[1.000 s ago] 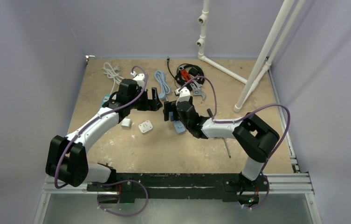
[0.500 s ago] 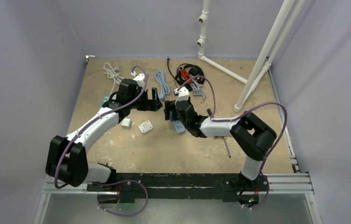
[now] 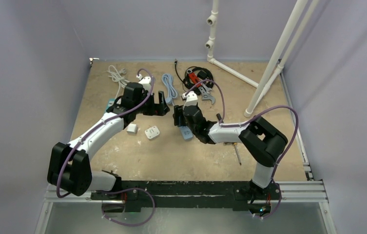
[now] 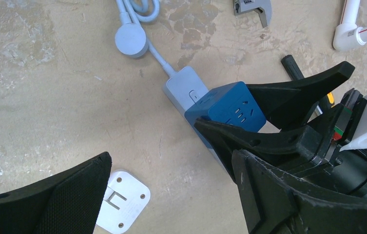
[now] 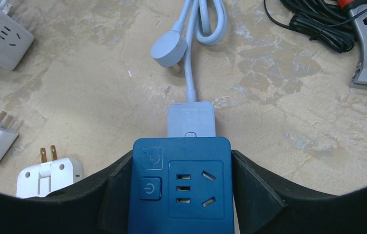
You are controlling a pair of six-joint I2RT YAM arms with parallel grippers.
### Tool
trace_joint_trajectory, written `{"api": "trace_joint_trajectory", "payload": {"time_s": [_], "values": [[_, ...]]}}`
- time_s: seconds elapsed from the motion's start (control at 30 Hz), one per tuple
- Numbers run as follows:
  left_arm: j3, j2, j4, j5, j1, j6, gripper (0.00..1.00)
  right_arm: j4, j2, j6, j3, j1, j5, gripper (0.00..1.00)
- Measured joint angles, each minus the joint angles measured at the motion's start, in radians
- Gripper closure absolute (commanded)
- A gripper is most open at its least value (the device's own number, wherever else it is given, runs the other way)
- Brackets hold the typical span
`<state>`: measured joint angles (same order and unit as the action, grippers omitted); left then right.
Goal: Pull the plug off the socket
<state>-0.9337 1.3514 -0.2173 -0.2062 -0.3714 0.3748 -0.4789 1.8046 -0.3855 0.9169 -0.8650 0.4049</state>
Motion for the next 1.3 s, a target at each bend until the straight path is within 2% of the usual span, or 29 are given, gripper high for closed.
{"api": "trace_joint_trajectory", "payload": {"time_s": [0.2,0.4,0.57,0.87,1.2,1.3], "values": [[0.000,-0.001,0.023,-0.031,0.002,0.010,0.06,-0.023,-0.106,-0.005,-0.100,-0.001,-0.008,1.00],[0.012,-0.001,0.063,-0.106,0.018,0.040,0.06,-0.160,-0.269,-0.007,-0.222,-0.001,-0.041,1.00],[0.047,0.002,0.138,-0.214,0.024,0.095,0.05,-0.272,-0.335,-0.002,-0.285,-0.038,-0.051,1.00],[0.091,0.095,0.274,-0.367,0.066,0.238,0.07,-0.355,-0.361,0.013,-0.317,-0.130,0.008,1.00],[0.114,0.114,0.258,-0.351,0.080,0.293,0.08,-0.365,-0.352,0.012,-0.317,-0.163,0.086,1.00],[0.133,0.104,0.301,-0.363,0.083,0.323,0.08,-0.370,-0.352,0.012,-0.317,-0.165,0.102,1.00]]}}
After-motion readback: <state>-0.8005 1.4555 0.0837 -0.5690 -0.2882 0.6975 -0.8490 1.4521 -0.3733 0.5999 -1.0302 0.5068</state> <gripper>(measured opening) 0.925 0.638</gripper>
